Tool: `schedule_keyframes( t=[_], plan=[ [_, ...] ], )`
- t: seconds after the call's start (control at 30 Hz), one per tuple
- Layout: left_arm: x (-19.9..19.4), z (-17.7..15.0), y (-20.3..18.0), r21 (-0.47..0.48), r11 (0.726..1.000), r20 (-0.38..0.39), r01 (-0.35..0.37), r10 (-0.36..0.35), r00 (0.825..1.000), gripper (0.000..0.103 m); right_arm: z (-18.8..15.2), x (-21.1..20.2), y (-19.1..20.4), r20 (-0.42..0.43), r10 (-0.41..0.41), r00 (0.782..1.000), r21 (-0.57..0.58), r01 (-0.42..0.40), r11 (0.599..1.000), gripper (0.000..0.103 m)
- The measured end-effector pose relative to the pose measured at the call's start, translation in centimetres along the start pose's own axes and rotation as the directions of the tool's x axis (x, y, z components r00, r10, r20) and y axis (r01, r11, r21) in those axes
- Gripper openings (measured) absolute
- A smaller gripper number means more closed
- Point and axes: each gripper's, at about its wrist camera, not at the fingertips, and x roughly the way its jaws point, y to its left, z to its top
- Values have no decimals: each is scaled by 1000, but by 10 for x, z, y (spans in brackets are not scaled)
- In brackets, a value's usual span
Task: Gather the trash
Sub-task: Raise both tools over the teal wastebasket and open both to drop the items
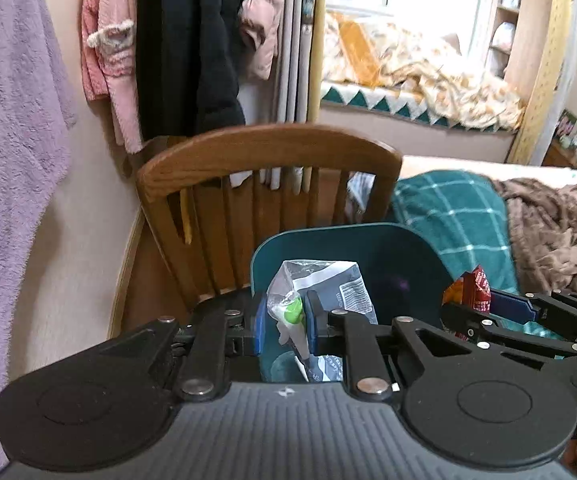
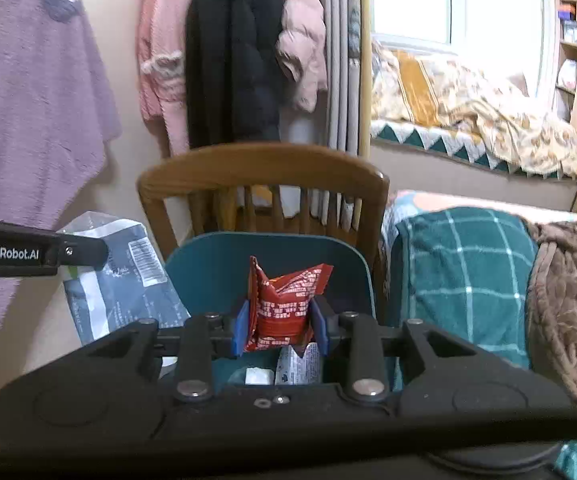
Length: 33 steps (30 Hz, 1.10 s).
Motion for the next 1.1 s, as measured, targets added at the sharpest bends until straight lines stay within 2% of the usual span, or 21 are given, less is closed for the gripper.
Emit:
schedule_keyframes(
  t=[0.2, 0.37, 0.53, 0.7, 0.9, 0.97, 1.1],
  plan=[
    [37, -3, -15, 51, 999, -75, -4, 8, 997, 19, 0, 38, -2, -65, 9, 998, 24, -7, 1000, 32],
    [63, -10, -27, 93, 996, -143, -8, 21, 990, 19, -11, 55, 2, -119, 5, 993, -7, -6, 1000, 32],
    [81, -23, -40, 129, 992, -209, -11, 38, 977, 19, -23, 63, 5, -154, 13, 988, -17, -16, 1000, 33],
    [95, -34, -44, 124, 992, -272, -22, 55, 961, 19, -35, 67, 2, -180, 1, 984, -17, -4, 1000, 34],
    [98, -41, -43, 136, 990, -290, -23, 62, 955, 19, -42, 64, -4, -186, 8, 983, -4, -9, 1000, 36],
    [96, -42, -42, 126, 992, -296, -24, 60, 953, 20, -42, 61, -5, -184, 11, 983, 1, -11, 1000, 40],
    [92, -43, -43, 108, 994, -292, -13, 45, 955, 29, -42, 53, -9, -173, 23, 985, 9, -22, 1000, 43]
  ],
)
